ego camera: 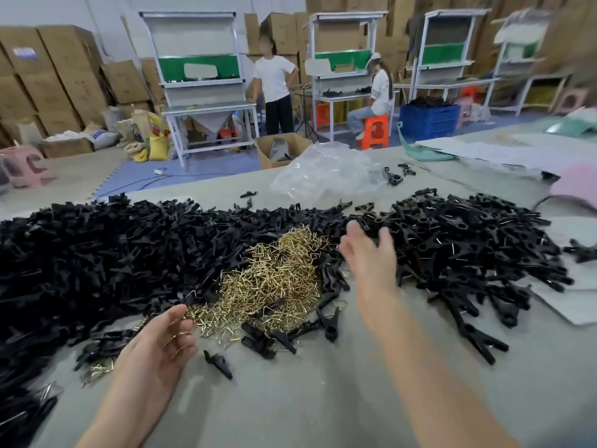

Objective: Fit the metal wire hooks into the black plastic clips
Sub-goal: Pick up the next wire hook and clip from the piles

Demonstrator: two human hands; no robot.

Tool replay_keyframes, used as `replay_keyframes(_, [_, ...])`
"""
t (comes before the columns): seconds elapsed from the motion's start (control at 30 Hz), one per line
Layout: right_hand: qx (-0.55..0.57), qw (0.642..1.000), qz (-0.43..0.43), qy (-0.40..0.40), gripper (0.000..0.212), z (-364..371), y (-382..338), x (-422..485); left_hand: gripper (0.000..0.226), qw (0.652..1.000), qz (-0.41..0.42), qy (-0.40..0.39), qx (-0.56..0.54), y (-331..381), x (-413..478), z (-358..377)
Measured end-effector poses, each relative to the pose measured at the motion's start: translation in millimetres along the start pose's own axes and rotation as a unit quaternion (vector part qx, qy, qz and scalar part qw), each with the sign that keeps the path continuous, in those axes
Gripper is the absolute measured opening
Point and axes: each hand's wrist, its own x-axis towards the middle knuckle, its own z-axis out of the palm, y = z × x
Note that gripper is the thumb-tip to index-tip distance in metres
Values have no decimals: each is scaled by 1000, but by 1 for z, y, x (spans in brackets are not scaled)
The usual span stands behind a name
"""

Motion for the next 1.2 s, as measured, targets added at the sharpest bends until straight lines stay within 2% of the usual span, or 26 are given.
replay_keyframes(0.03, [-27, 999, -6, -26, 89, 7, 10, -12, 25, 998, 50, 9, 38, -3, 0, -6])
replay_keyframes(0.07, [-53, 997, -12, -54, 80, 15, 20, -24, 24, 986, 114, 27, 122, -5, 1, -12])
replay_keyframes(0.1, [-81, 993, -20, -84, 71, 26, 30, -35, 22, 953, 181, 58, 235, -7, 1, -18])
replay_keyframes(0.17, [-152, 975, -56, -149, 50, 50, 49, -55, 19, 855, 267, 125, 427, -8, 4, -30])
replay_keyframes(0.23, [-226, 941, -123, -221, 37, 71, 67, -72, 25, 778, 269, 183, 538, -8, 9, -40])
replay_keyframes(0.27, [-266, 917, -160, -252, 33, 79, 76, -78, 30, 754, 250, 204, 572, -9, 12, -43])
replay_keyframes(0.4, [-432, 794, -294, -311, 29, 96, 104, -86, 40, 715, 198, 210, 637, -7, 18, -52])
replay_keyframes(0.47, [-463, 763, -321, -317, 27, 97, 110, -83, 41, 712, 197, 216, 639, -3, 24, -54])
replay_keyframes(0.57, [-456, 769, -328, -304, 23, 93, 112, -77, 42, 707, 170, 246, 641, 9, 34, -58])
replay_keyframes(0.67, [-472, 761, -339, -287, 23, 92, 111, -74, 43, 700, 161, 216, 661, 10, 37, -64])
replay_keyframes(0.73, [-484, 755, -344, -277, 27, 94, 111, -73, 34, 699, 183, 211, 659, 10, 35, -66])
replay_keyframes(0.83, [-492, 756, -342, -262, 28, 93, 109, -70, 24, 711, 193, 217, 641, 13, 33, -67])
replay_keyframes(1.03, [-492, 758, -345, -253, 20, 93, 107, -71, 23, 764, 203, 211, 574, 14, 34, -73])
replay_keyframes(1.2, [-486, 759, -349, -256, 20, 93, 106, -71, 22, 787, 243, 227, 519, 14, 32, -71])
